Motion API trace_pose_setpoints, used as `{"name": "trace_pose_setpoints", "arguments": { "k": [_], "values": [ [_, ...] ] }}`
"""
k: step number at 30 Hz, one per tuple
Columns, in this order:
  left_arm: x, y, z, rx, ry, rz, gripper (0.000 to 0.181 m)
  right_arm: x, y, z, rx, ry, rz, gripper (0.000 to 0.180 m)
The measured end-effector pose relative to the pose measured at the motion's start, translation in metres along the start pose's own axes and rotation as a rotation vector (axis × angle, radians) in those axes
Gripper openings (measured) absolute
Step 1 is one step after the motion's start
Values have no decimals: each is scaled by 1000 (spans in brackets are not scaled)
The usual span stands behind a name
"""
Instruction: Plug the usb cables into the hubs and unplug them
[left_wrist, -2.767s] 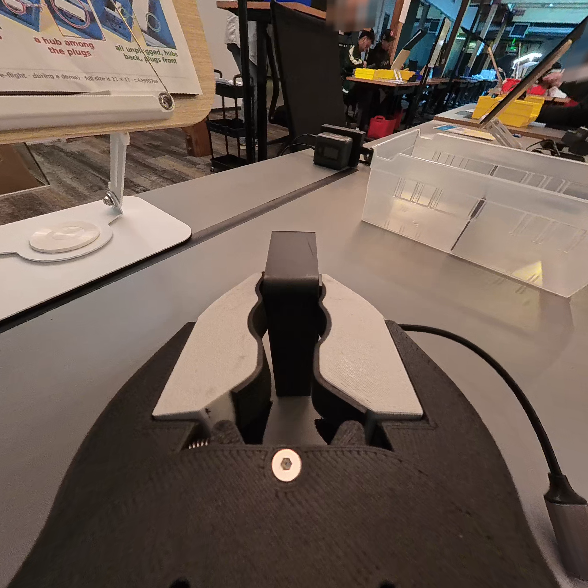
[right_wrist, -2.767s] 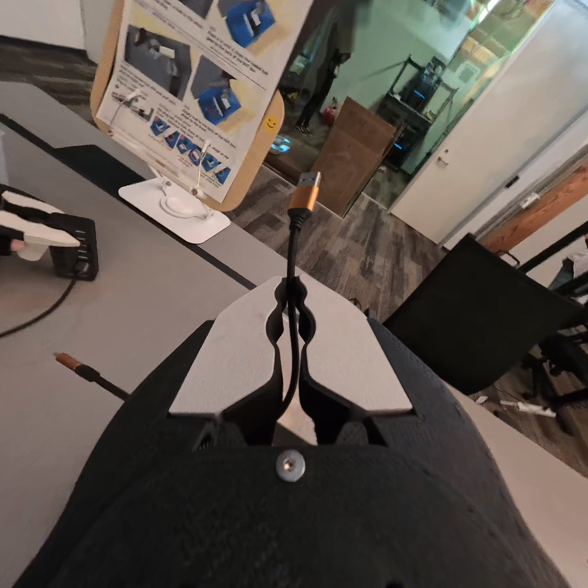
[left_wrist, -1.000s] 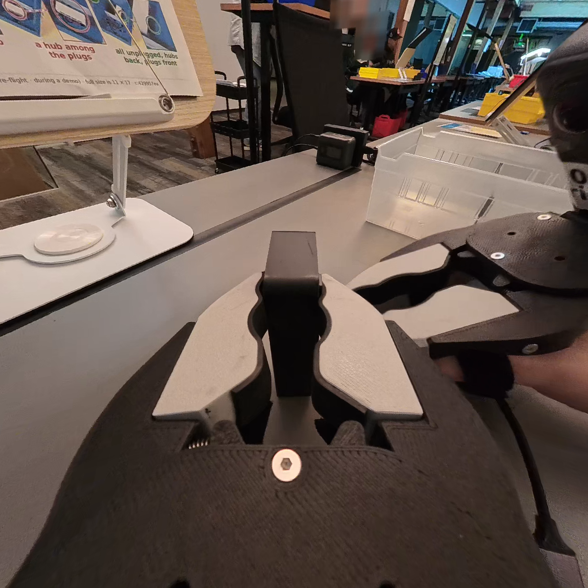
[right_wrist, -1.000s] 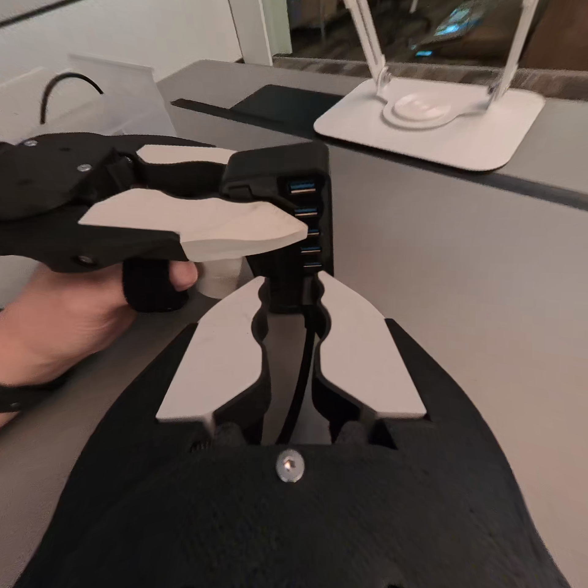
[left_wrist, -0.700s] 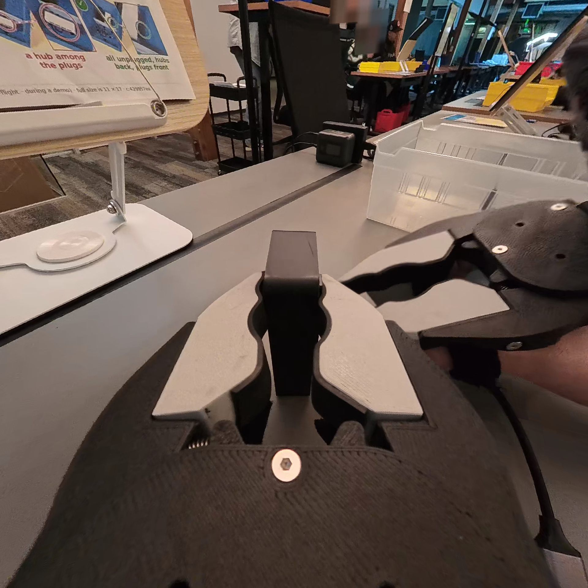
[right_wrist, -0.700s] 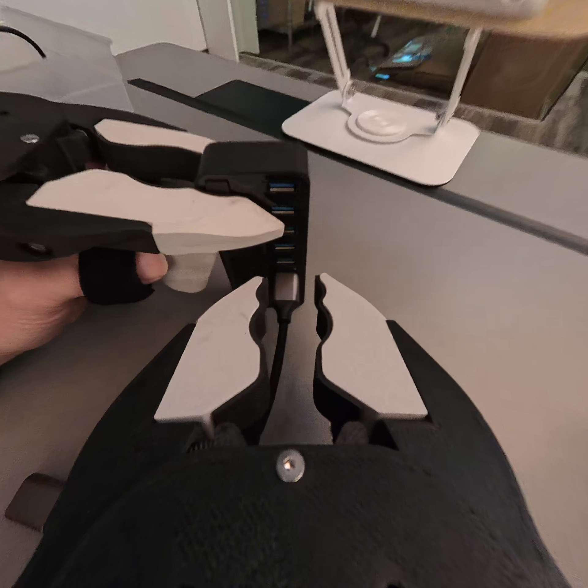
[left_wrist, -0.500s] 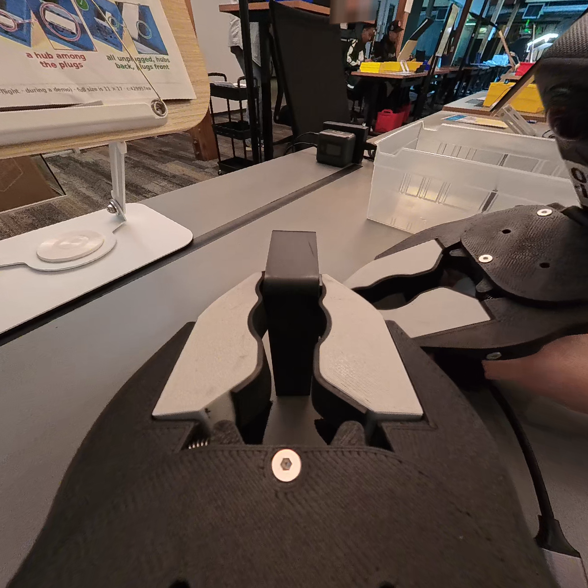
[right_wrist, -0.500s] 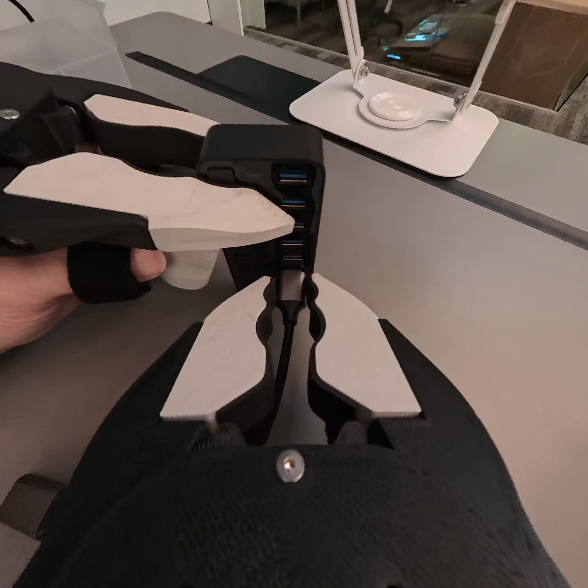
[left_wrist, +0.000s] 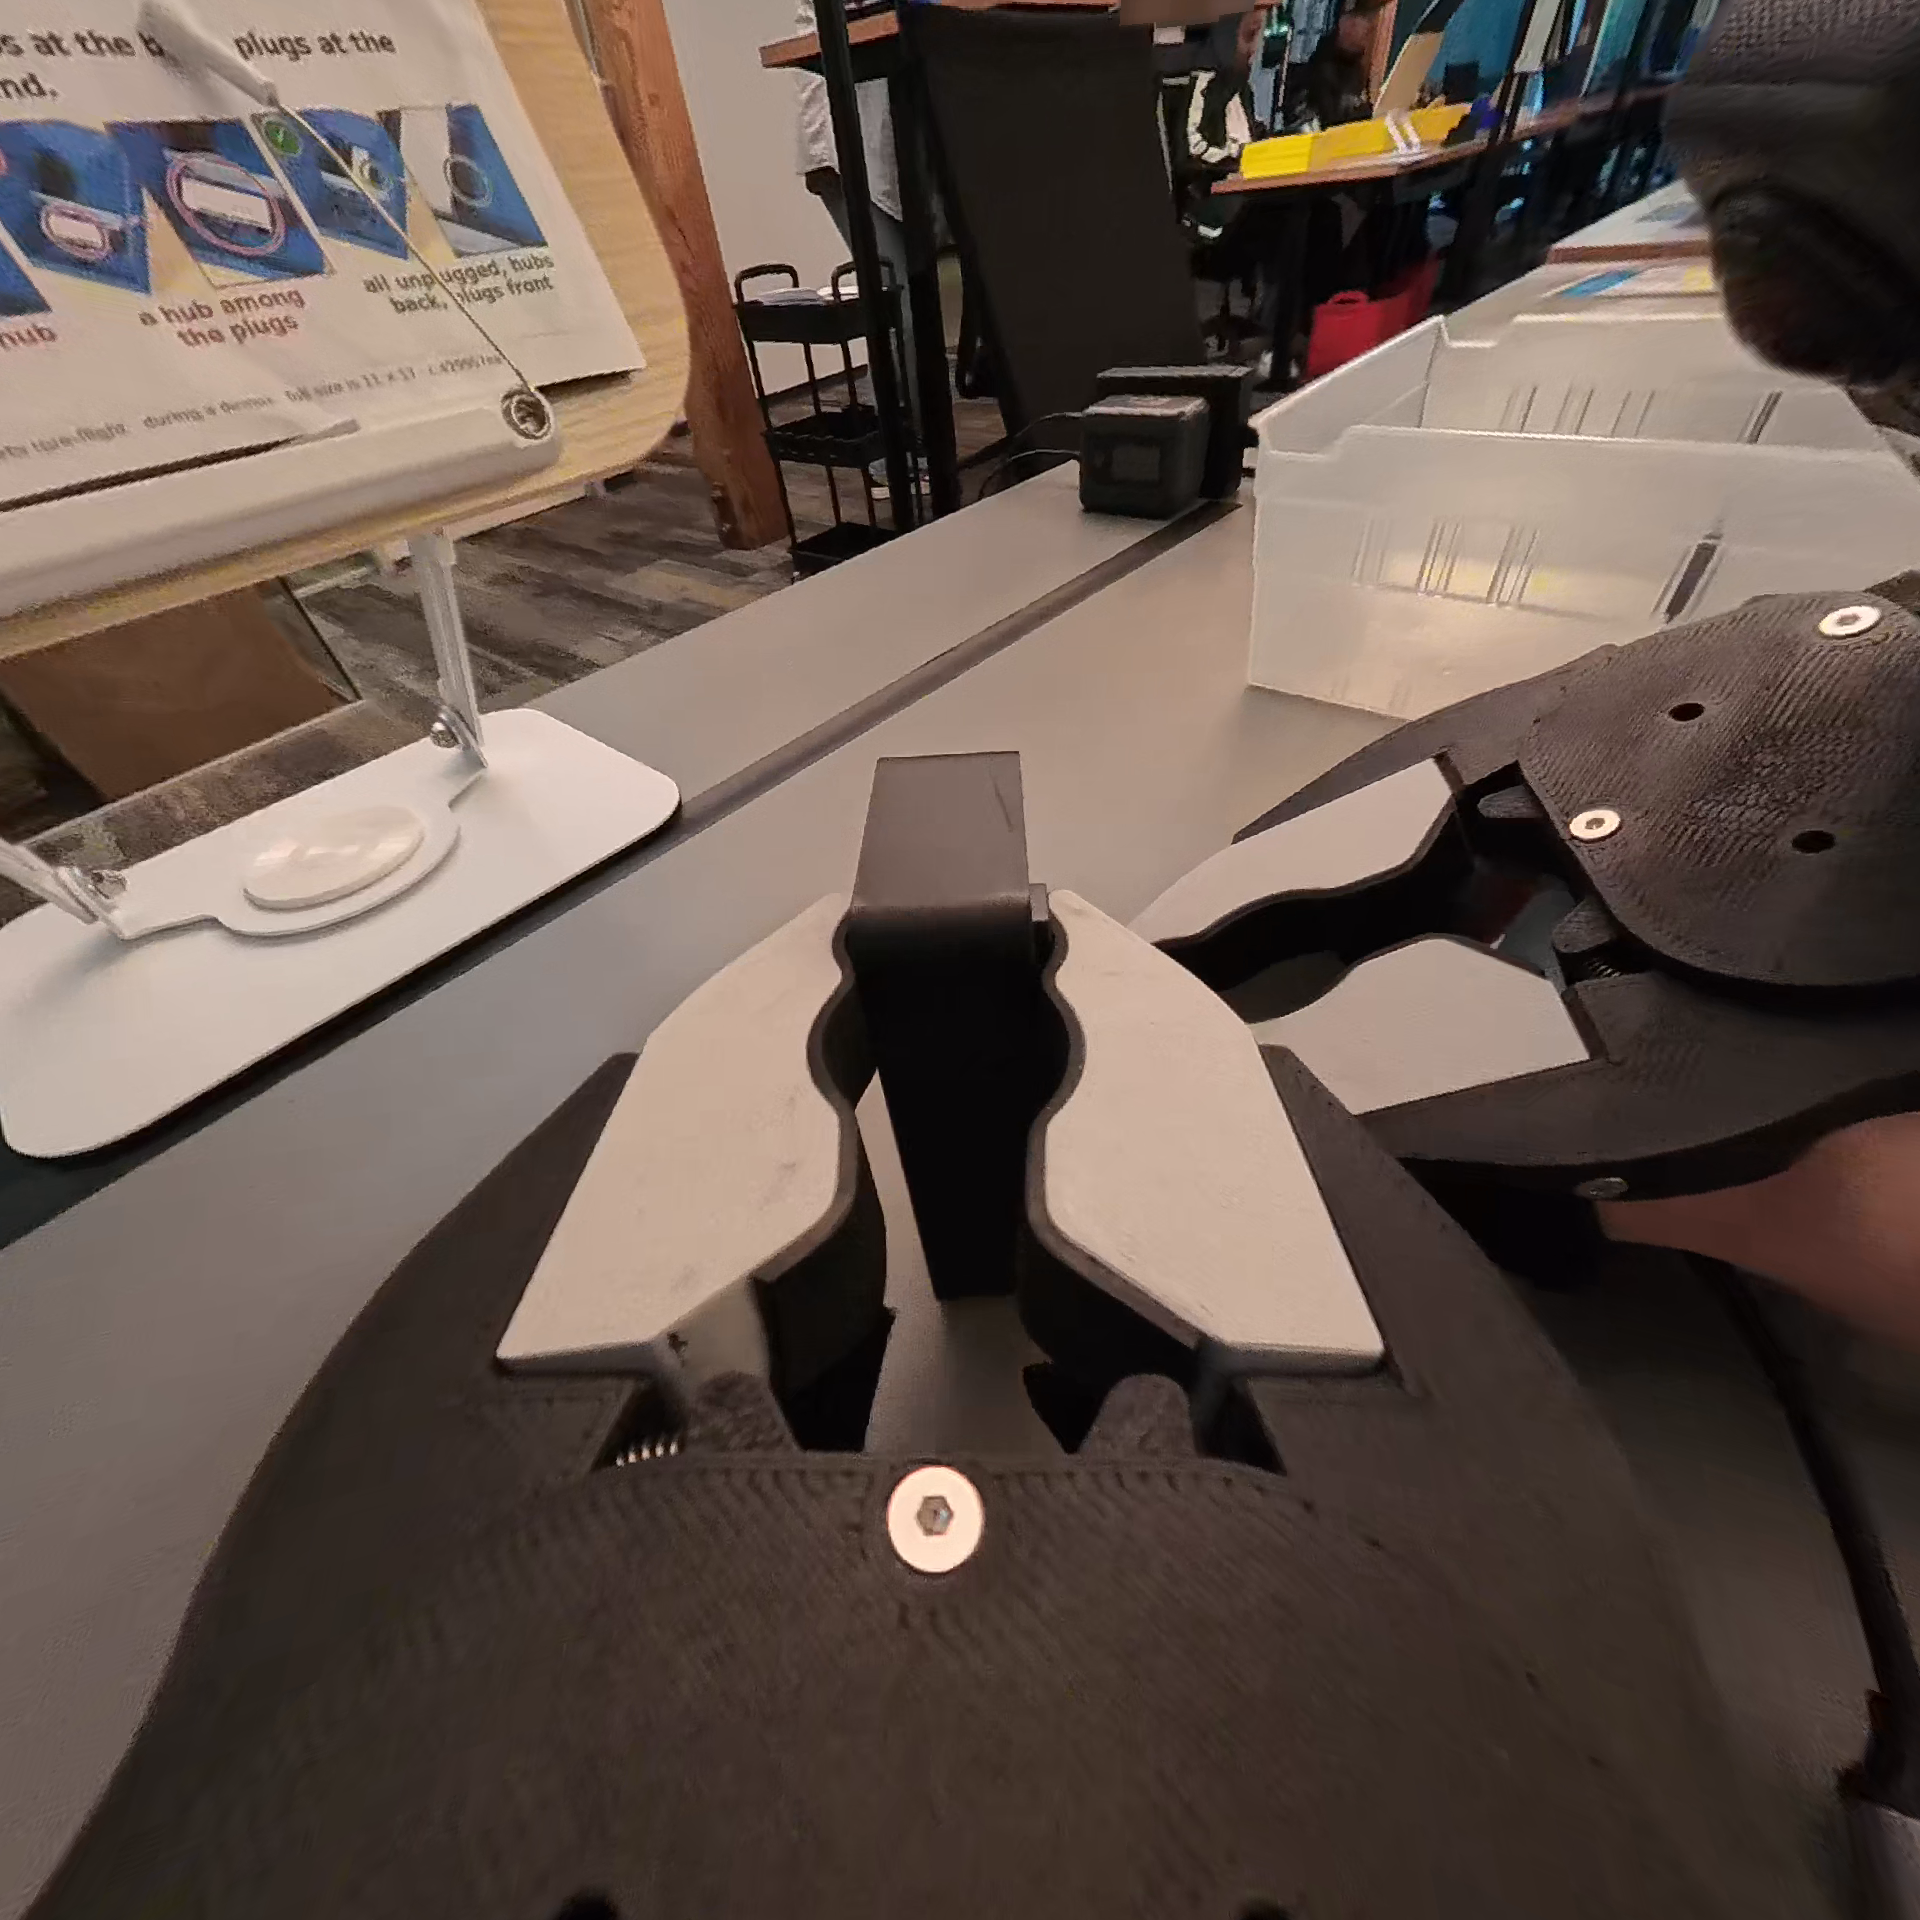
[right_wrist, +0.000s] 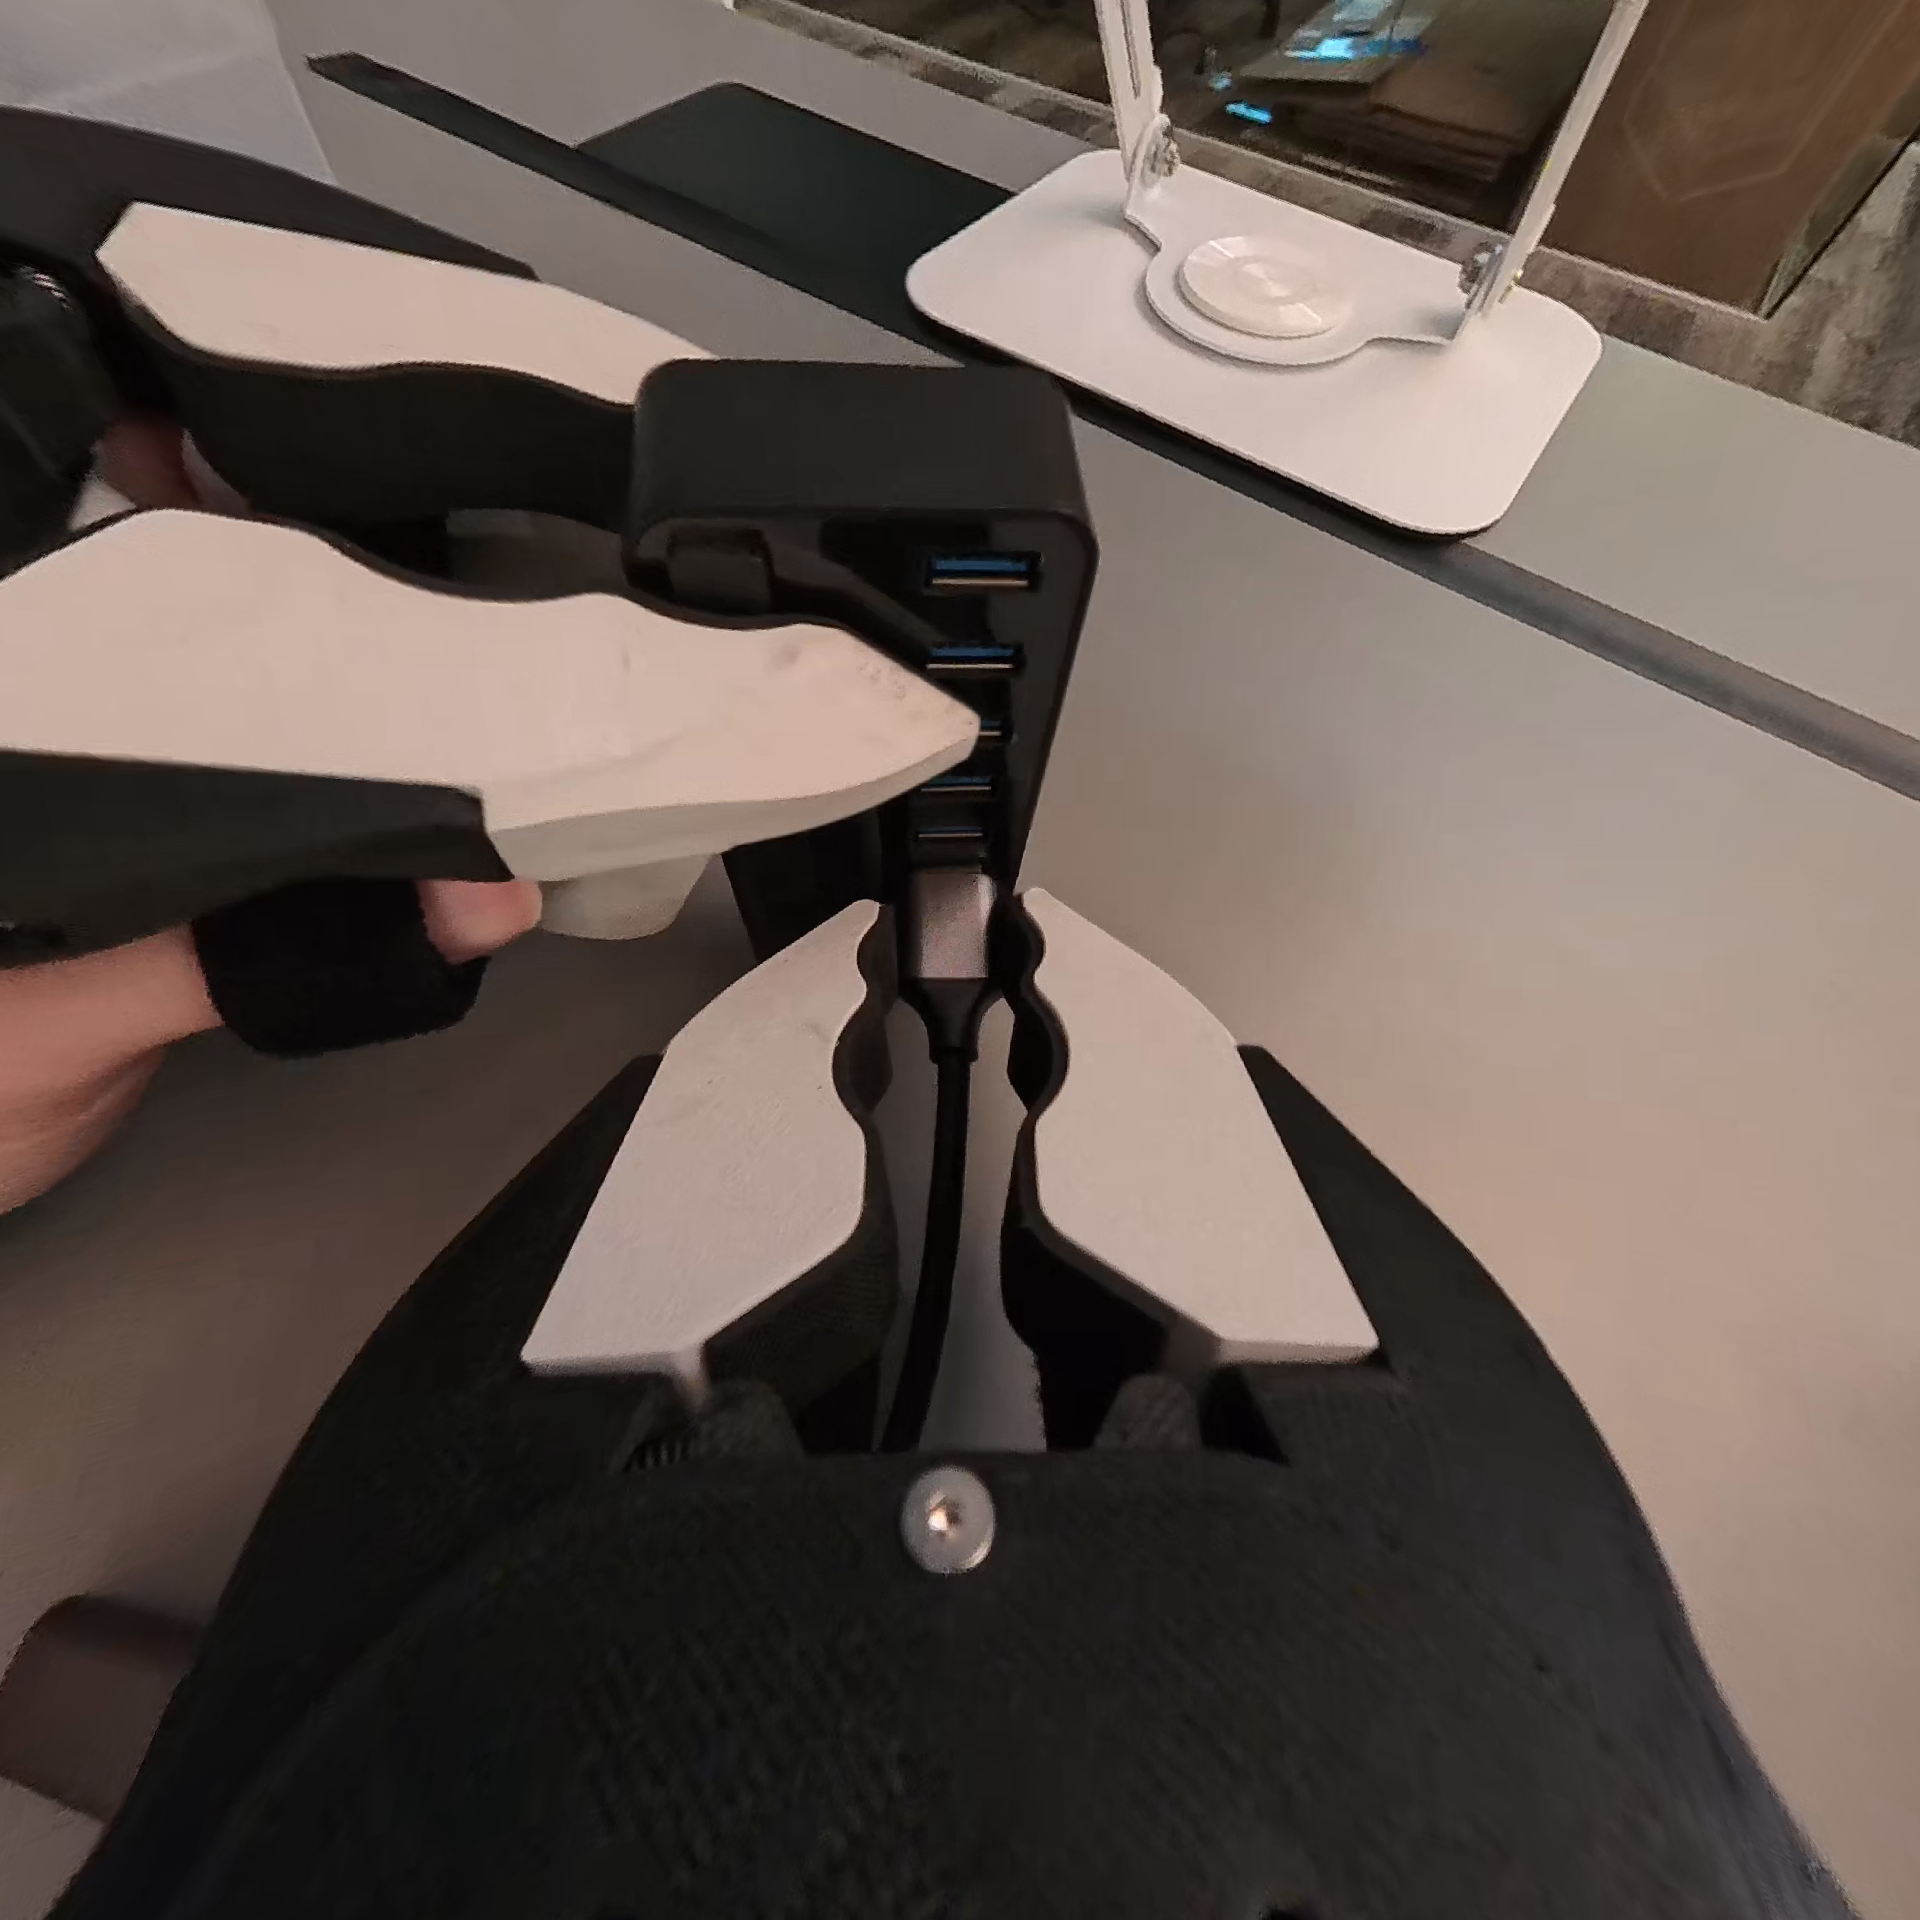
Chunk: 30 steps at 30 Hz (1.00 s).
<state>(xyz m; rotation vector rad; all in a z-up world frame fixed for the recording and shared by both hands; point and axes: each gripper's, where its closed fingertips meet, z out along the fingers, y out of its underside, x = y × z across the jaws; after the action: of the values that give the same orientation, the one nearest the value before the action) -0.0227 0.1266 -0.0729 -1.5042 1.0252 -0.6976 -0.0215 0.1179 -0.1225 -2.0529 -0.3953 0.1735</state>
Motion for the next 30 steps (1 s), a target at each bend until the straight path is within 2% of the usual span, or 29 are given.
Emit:
{"name": "trace_pose_setpoints", "arguments": {
  "k": [7,13,17,22,25,30],
  "values": [
    [3,0,-1,11,103,-29,26,-1,1,-5,12,-86,12,20],
    [11,-2,4,4,91,61,26,3,5,-8,-5,-19,34,20],
    [14,-1,1,14,141,44,26,1,7,-12,2,-53,-11,20],
    [19,-4,7,-12,65,108,27,5,11,-16,-10,10,49,20],
    [20,-4,7,4,78,69,27,7,11,-19,2,12,78,20],
    [15,-4,7,10,78,47,27,5,11,-24,20,24,18,20]
  ]
}}
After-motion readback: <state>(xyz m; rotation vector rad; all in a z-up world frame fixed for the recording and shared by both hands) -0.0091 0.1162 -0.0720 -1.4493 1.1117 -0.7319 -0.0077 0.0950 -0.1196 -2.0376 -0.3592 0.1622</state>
